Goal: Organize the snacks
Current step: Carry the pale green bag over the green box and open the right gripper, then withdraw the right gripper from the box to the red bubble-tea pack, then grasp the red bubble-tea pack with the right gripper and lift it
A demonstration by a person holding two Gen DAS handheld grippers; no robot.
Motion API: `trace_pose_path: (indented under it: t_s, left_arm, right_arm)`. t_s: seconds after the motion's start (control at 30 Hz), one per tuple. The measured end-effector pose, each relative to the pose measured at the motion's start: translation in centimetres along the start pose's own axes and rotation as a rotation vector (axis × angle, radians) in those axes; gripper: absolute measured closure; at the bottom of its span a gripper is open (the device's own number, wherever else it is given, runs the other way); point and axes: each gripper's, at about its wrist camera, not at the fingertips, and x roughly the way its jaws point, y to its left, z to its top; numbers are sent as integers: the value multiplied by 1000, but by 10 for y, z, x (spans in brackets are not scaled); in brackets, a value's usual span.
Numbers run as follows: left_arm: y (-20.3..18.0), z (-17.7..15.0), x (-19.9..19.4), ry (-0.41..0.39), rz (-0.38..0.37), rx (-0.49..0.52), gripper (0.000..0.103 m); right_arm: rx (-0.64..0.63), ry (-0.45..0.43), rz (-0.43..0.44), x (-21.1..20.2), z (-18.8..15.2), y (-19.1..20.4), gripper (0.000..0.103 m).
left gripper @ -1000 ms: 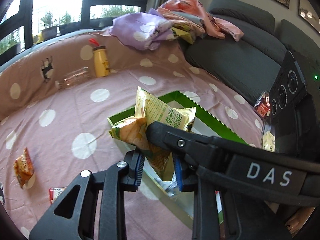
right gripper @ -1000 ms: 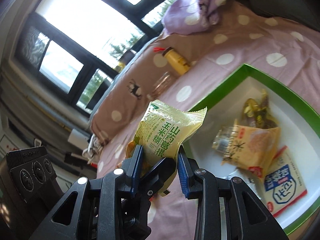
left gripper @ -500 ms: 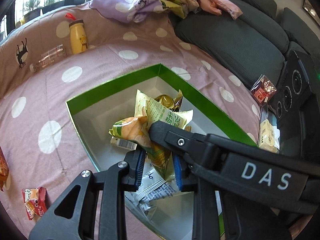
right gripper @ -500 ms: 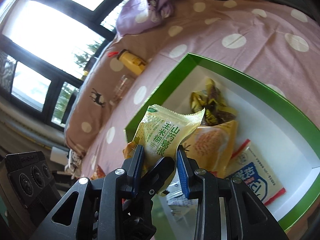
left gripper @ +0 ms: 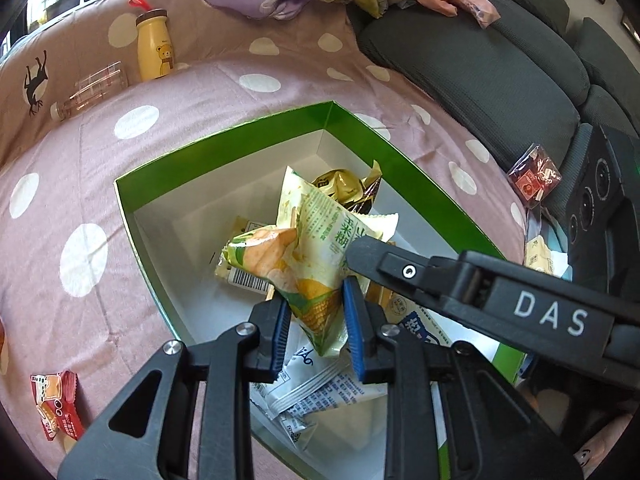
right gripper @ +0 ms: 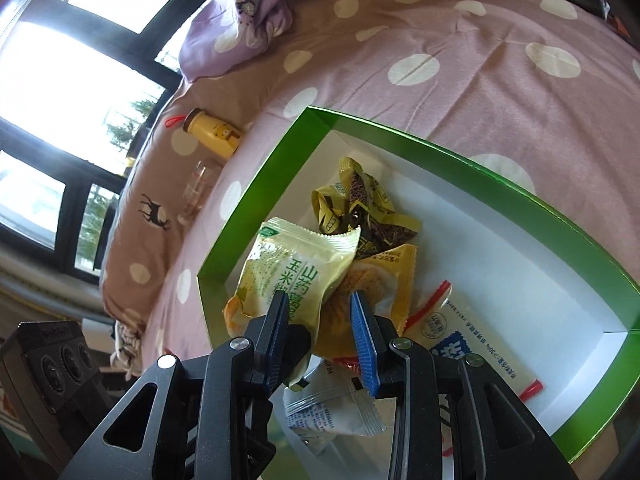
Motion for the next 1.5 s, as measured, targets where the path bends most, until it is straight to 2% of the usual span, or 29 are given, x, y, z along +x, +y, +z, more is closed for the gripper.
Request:
trace_pose_path:
  t_s: [0.17, 0.23, 0.3, 0.33, 0.37, 0.43, 0.5, 0.67, 0.73, 0.8, 0.9, 1.03, 1.13, 1.3, 1.5]
  left_arm:
    - [2, -3, -10, -24, 14, 6, 76]
    - [5, -4, -17, -38, 14, 3, 70]
    - [9, -4, -27, -64, 16, -5, 52]
    - [11, -5, -33, -83, 18, -9, 48]
    - [14, -5, -40, -103, 20, -11, 43]
    - [20, -7, -54, -137, 21, -18, 38]
    - [29, -9, -66, -156, 30, -26, 28]
    - [60, -20, -98, -202, 102, -63, 24]
    - [75, -26, -108, -210, 127, -89, 17]
    - [94, -35, -119, -224, 163, -128, 9]
    - [120, -51, -131, -235, 220, -180, 7]
    - [155, -77, -136, -216, 293, -260, 6]
    - [179, -93, -131, -198, 281, -327, 6]
    - [202, -107, -120, -153, 252, -382, 6]
    - [210, -117, -109, -100, 205, -408, 6]
  right_arm:
    - [-4, -22, -12, -5, 0, 2, 68]
    - [-19, -47, -10, -10, -1, 5, 68]
    - [-35, -72, -8, -15, -1, 9, 68]
    - [-40, -84, -4, -18, -2, 11, 67]
    - [-44, -93, 2, -19, -2, 12, 63]
    - [-56, -107, 7, -22, -3, 16, 54]
    - [-77, -124, 10, -25, -5, 23, 45]
    - [-150, -231, 55, -43, -15, 49, 26]
    - [-180, -235, 106, -45, -21, 61, 22]
    - [-218, -215, 152, -42, -29, 76, 17]
    - [-280, -174, 169, -30, -42, 99, 17]
    - [-371, -127, 141, -10, -64, 128, 17]
    - [-444, -72, 118, 10, -82, 148, 17]
    - [-521, 22, 81, 44, -105, 166, 17]
    - [-534, 148, 48, 81, -122, 170, 17]
